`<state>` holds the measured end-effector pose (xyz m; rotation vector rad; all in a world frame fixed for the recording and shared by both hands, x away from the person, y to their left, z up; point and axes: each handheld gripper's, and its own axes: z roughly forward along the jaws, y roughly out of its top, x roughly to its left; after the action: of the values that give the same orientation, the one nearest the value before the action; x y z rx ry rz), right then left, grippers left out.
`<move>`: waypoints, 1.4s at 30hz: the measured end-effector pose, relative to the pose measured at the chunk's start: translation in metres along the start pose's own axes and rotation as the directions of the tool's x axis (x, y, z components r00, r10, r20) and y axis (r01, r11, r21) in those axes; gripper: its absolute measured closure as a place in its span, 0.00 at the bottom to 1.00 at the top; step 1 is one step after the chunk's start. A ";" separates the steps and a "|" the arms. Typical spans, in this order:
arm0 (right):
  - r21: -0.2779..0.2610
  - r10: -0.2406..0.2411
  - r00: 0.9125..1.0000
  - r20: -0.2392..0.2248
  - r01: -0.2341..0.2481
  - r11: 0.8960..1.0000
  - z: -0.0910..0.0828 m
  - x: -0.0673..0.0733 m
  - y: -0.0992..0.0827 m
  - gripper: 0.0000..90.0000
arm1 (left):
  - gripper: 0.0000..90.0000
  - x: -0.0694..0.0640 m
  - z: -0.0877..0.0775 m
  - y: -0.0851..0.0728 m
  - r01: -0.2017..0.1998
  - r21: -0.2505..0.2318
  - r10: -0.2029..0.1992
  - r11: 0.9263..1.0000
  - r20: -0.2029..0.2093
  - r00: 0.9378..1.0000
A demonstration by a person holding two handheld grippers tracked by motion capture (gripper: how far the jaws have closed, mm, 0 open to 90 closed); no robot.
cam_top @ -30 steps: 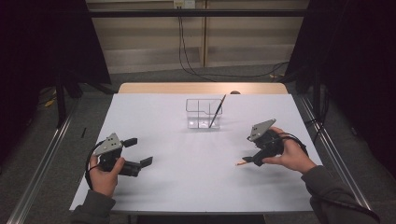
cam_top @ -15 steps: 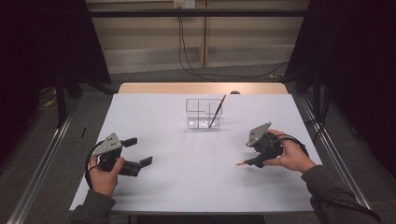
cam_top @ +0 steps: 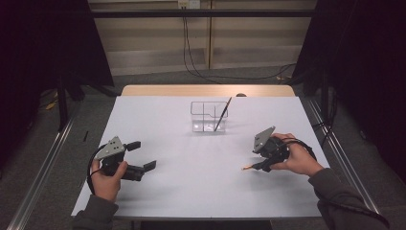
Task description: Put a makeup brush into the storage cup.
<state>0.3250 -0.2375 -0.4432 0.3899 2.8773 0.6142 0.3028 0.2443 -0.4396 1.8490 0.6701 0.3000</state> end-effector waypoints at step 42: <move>0.186 0.032 0.992 -0.119 -0.009 0.982 0.013 0.003 0.014 0.87 | 0.02 0.001 0.001 -0.001 0.004 0.003 -0.004 1.000 -0.004 1.000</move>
<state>0.3285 -0.2194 -0.4488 0.4224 3.0622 0.3860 0.3037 0.2441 -0.4406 1.8497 0.6775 0.3001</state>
